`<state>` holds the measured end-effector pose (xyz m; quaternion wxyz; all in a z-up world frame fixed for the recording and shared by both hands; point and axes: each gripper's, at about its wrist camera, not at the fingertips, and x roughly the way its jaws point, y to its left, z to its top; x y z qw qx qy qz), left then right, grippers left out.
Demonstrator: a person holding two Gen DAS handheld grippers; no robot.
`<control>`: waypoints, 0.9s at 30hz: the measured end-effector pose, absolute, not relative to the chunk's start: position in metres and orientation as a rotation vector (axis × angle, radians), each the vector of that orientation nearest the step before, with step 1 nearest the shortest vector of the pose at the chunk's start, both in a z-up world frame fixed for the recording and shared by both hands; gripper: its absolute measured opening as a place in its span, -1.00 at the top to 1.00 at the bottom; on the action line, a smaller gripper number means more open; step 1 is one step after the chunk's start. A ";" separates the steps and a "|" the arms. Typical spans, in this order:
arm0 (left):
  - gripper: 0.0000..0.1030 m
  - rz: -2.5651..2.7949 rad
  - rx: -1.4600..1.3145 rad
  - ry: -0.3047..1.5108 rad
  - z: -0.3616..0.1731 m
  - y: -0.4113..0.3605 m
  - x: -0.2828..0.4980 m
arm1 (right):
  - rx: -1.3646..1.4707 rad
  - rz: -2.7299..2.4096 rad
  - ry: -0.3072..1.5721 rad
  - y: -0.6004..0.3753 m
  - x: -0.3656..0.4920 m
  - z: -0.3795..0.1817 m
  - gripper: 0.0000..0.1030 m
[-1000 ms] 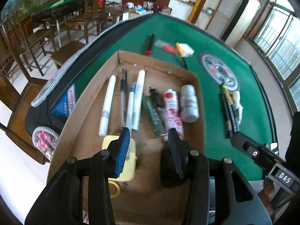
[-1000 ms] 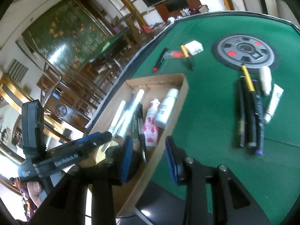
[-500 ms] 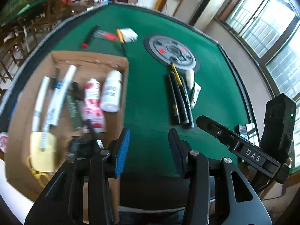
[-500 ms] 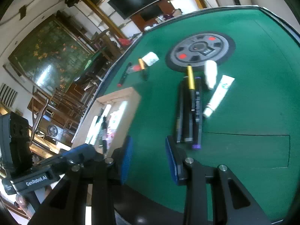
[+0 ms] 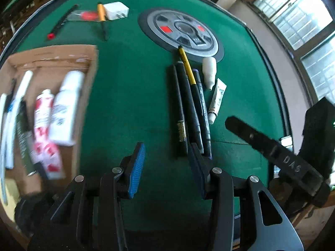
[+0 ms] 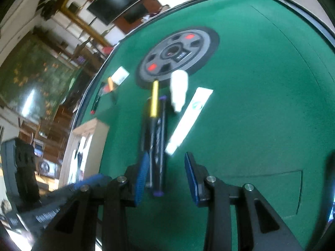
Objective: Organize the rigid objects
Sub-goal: 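Grasp the black marker with the left tool while the right grasps the white toothpaste tube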
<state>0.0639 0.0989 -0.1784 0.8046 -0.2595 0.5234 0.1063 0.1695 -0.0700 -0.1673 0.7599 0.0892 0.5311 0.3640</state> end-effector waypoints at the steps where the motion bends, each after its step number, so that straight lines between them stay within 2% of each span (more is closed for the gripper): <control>1: 0.18 0.232 -0.540 1.129 -0.181 0.096 0.068 | 0.187 0.779 1.158 -0.068 0.172 -0.168 0.30; 7: 0.21 0.278 -0.458 1.148 -0.192 0.086 0.084 | 0.172 0.694 1.174 -0.061 0.189 -0.175 0.30; 10: 0.40 0.268 -0.475 1.141 -0.193 0.089 0.085 | 0.152 0.648 1.195 -0.053 0.196 -0.179 0.30; 13: 0.76 0.275 -0.448 1.129 -0.189 0.089 0.082 | 0.106 0.612 1.176 -0.045 0.197 -0.176 0.31; 14: 0.79 0.313 -0.411 1.134 -0.188 0.088 0.079 | 0.089 0.598 1.172 -0.043 0.197 -0.175 0.31; 18: 0.79 0.308 -0.427 1.161 -0.196 0.089 0.071 | -0.026 0.556 1.127 -0.032 0.186 -0.173 0.33; 21: 0.79 0.306 -0.451 1.160 -0.193 0.094 0.067 | -0.082 0.536 1.094 -0.031 0.177 -0.174 0.45; 24: 0.54 0.299 -0.462 1.134 -0.184 0.095 0.062 | -0.089 0.522 1.089 -0.037 0.177 -0.176 0.70; 25: 0.35 0.300 -0.458 1.124 -0.181 0.096 0.061 | -0.078 0.529 1.091 -0.041 0.178 -0.176 0.70; 26: 0.26 0.305 -0.451 1.112 -0.178 0.096 0.060 | -0.077 0.536 1.093 -0.043 0.178 -0.176 0.70; 27: 0.26 0.312 -0.446 1.107 -0.177 0.096 0.060 | -0.079 0.540 1.095 -0.044 0.177 -0.176 0.70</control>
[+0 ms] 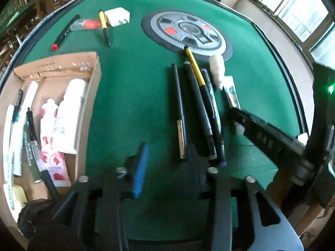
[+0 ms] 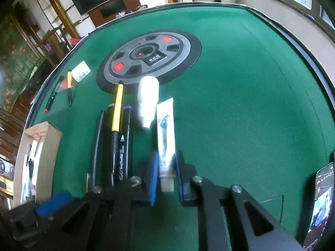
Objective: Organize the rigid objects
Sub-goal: 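Grasp the black marker with the left tool while the right grasps the white toothpaste tube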
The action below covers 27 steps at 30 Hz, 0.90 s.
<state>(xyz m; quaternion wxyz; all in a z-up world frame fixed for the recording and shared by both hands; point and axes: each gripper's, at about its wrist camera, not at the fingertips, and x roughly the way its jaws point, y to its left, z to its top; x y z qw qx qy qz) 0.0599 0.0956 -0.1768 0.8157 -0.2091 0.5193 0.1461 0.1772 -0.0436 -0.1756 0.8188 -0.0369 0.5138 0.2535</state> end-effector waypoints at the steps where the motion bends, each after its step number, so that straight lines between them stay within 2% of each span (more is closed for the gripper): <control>1: 0.26 0.315 -0.448 1.102 -0.174 0.096 0.058 | -0.081 0.543 1.094 -0.044 0.176 -0.175 0.70; 12: 0.26 0.346 -0.350 1.135 -0.192 0.087 0.098 | -0.062 0.587 1.072 -0.066 0.146 -0.176 0.70; 13: 0.34 0.357 -0.331 1.136 -0.193 0.086 0.101 | -0.060 0.590 1.069 -0.067 0.145 -0.176 0.70; 14: 0.55 0.379 -0.298 1.135 -0.193 0.084 0.103 | -0.057 0.591 1.069 -0.067 0.146 -0.176 0.70; 16: 0.73 0.389 -0.257 1.134 -0.194 0.082 0.102 | -0.043 0.588 1.077 -0.067 0.147 -0.176 0.70; 23: 0.74 0.350 -0.327 1.142 -0.195 0.083 0.063 | -0.045 0.589 1.060 -0.066 0.148 -0.177 0.70; 27: 0.74 0.349 -0.266 1.126 -0.196 0.070 0.046 | -0.072 0.579 1.046 -0.063 0.144 -0.176 0.71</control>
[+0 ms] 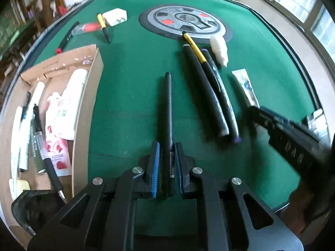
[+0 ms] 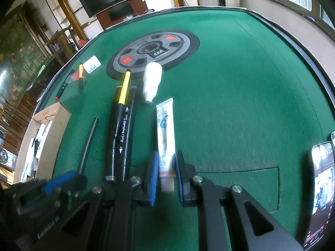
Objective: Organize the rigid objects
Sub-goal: 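Grasp the black marker with the left tool while the right grasps the white toothpaste tube, then carry the black marker and white tube over the tray with both tools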
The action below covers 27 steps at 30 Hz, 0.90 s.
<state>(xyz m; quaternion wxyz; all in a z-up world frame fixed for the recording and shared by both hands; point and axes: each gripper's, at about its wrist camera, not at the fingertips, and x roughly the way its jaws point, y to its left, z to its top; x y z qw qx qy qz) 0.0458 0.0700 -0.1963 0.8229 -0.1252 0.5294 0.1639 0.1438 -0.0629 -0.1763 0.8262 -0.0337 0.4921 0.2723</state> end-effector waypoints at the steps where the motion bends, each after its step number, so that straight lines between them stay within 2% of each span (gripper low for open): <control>1: 0.73 0.353 -0.258 1.124 -0.196 0.068 0.046 | -0.074 0.581 1.046 -0.063 0.142 -0.176 0.71; 7: 0.74 0.345 -0.308 1.104 -0.197 0.069 0.037 | 0.014 0.626 1.102 -0.077 0.130 -0.177 0.72; 11: 0.74 0.263 -0.443 1.086 -0.190 0.074 0.021 | 0.134 0.677 1.149 -0.090 0.121 -0.180 0.72; 16: 0.74 0.235 -0.495 1.043 -0.175 0.069 -0.003 | 0.212 0.714 1.139 -0.096 0.108 -0.171 0.72; 27: 0.74 0.222 -0.572 0.875 -0.111 0.082 -0.067 | 0.268 0.859 1.090 -0.072 0.070 -0.141 0.72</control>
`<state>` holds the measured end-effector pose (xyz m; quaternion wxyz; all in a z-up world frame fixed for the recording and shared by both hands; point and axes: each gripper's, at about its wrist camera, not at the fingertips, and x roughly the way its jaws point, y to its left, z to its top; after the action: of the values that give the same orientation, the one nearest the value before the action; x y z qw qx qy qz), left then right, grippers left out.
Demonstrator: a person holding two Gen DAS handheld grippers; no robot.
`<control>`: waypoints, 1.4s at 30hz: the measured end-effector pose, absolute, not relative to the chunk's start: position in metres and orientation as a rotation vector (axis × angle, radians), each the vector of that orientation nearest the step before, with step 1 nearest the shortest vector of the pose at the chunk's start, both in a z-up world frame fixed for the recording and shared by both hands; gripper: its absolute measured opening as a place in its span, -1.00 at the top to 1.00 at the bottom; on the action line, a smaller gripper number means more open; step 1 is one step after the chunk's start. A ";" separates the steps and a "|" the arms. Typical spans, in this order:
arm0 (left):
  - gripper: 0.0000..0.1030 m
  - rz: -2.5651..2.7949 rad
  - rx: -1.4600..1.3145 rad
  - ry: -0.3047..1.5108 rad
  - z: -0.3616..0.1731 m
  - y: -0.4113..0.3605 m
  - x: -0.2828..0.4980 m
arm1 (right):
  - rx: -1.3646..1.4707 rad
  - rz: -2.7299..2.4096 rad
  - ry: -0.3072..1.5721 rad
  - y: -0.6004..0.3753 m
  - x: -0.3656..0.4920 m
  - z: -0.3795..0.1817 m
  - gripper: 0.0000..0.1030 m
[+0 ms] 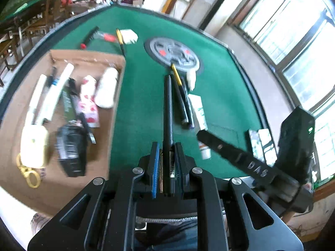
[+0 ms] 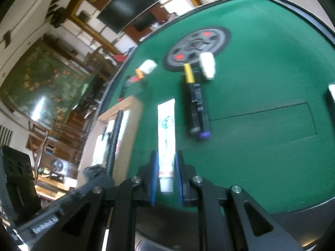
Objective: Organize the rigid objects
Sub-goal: 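Carry the black marker and white tube over the tray with both tools, then lower the marker and tube into the tray and open both tools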
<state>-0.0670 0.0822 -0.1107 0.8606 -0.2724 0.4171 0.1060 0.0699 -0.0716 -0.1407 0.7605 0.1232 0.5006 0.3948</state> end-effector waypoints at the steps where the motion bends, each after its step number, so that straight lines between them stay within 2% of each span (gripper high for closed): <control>1: 0.74 0.225 -0.577 0.861 -0.106 0.085 -0.073 | 0.263 0.885 1.079 -0.066 0.064 -0.137 0.72; 17: 0.74 0.422 -0.705 0.751 -0.082 0.185 -0.140 | 0.172 1.121 1.075 0.009 0.031 -0.126 0.72; 25: 0.74 0.466 -0.759 0.817 -0.119 0.228 -0.127 | 0.110 1.160 1.106 0.051 0.036 -0.137 0.72; 42: 0.74 0.448 -0.736 0.962 -0.168 0.235 -0.086 | 0.002 1.151 1.158 0.099 0.045 -0.157 0.72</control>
<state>-0.0856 0.2345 -0.1676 0.7986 -0.3430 0.4485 0.2088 0.0447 0.0986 -0.1570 0.6849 0.0007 0.5169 0.5135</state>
